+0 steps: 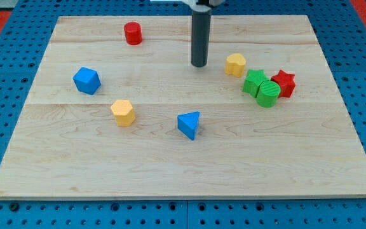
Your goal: Point your arm to red star
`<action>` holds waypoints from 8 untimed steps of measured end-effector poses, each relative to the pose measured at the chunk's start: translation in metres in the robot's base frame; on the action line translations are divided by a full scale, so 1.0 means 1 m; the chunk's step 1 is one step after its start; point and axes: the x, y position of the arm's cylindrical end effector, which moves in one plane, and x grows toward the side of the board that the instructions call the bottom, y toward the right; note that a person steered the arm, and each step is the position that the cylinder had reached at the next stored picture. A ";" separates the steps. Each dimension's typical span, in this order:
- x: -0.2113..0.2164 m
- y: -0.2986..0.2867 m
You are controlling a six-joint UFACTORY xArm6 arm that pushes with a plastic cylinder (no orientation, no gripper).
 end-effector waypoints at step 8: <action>-0.014 0.033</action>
